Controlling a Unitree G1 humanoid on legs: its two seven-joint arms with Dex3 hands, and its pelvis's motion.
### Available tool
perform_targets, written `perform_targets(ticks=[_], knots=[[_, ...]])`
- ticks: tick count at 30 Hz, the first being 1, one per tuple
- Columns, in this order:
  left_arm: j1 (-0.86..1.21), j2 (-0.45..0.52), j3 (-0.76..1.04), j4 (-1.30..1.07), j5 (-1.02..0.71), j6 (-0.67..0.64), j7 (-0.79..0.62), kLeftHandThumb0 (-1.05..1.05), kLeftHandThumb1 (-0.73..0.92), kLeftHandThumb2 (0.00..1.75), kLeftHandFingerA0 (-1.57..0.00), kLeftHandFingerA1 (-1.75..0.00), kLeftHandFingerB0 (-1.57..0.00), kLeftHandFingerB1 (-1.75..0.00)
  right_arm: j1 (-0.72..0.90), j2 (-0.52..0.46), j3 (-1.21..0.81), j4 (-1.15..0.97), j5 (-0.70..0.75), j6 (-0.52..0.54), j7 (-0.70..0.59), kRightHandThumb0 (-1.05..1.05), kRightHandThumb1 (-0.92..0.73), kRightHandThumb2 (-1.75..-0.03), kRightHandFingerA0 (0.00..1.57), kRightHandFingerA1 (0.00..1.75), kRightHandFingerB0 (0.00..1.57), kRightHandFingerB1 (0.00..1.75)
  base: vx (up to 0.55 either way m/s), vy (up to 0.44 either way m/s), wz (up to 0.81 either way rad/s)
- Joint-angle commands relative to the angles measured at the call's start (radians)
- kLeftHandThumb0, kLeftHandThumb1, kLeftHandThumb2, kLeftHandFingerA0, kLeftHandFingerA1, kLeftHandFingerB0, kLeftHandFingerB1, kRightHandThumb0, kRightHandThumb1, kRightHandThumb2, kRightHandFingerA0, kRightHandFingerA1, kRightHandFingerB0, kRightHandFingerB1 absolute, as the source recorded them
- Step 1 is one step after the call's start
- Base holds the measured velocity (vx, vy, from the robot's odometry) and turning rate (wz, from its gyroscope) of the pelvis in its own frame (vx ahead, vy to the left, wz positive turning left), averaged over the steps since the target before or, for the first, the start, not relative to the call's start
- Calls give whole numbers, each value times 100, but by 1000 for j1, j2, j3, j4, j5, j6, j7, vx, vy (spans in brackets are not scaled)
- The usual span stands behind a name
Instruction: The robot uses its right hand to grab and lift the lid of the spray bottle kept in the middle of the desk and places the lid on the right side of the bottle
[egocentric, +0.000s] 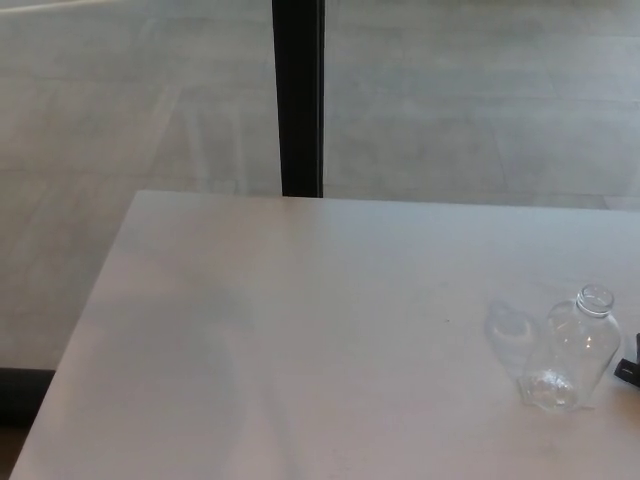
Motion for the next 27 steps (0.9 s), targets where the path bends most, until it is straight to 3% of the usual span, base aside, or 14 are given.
perform_targets(ticks=[1,2,5,7,10,13,14,15,16,17,21,22,25,27], knots=[[3,23,8,0,-15,7,-1,-74,85,66,-55,-56,-44,-44,11,-30,31,35,30,-24,-1,-68,-68,-60,68,101,19,33,0,0,0],[5,24,6,-1,-12,4,-2,-75,86,66,-56,-56,-44,-44,12,-33,37,39,29,-23,3,-70,-56,-90,66,86,10,44,0,0,0],[5,24,7,2,-13,6,3,-75,84,65,-57,-55,-45,-44,19,-54,72,67,34,5,78,-75,-58,-96,39,67,5,31,0,0,0],[6,24,8,1,-13,5,6,-75,84,65,-59,-56,-45,-44,27,-71,101,81,33,24,151,-73,-72,-63,20,46,9,28,0,0,0],[7,26,2,-2,-7,5,9,-74,85,65,-58,-54,-45,-43,36,-95,160,105,15,48,237,-73,-73,-62,6,51,13,31,0,0,0],[7,27,1,2,-6,6,6,-74,85,65,-58,-54,-45,-43,42,-106,213,104,-13,45,251,-88,-57,-92,4,53,3,42,0,0,0],[8,25,6,1,-11,1,1,-73,85,65,-59,-57,-44,-44,46,-111,237,99,-19,48,256,-39,-42,-101,3,54,0,50,0,0,0],[8,25,6,0,-11,1,5,-74,84,65,-60,-56,-45,-44,46,-115,257,96,-29,48,251,-77,-57,-93,14,56,6,43,0,0,0],[7,25,6,-1,-11,3,11,-74,85,65,-60,-56,-45,-44,45,-123,288,96,-45,50,242,-73,-73,-62,22,52,13,30,0,0,0],[7,26,5,-2,-10,2,10,-73,85,65,-60,-56,-45,-44,43,-125,297,99,-43,50,238,-75,-57,-94,22,57,8,41,0,0,0],[7,28,4,-2,-10,-1,4,-72,86,65,-59,-55,-44,-44,35,-134,322,119,-21,44,231,-78,-59,-95,18,57,4,36,0,0,0],[6,30,3,0,-9,4,2,-73,86,66,-58,-54,-44,-43,40,-137,327,115,-20,44,238,-38,-45,-104,1,52,0,51,0,0,0],[6,30,1,7,-4,4,7,-73,85,65,-59,-54,-44,-43,48,-139,337,109,-14,45,244,-38,-46,-104,1,52,0,51,0,0,0],[7,31,0,7,-4,4,7,-74,86,65,-59,-54,-44,-43,48,-139,340,108,-15,44,242,-75,-58,-94,15,57,6,39,0,0,0]])
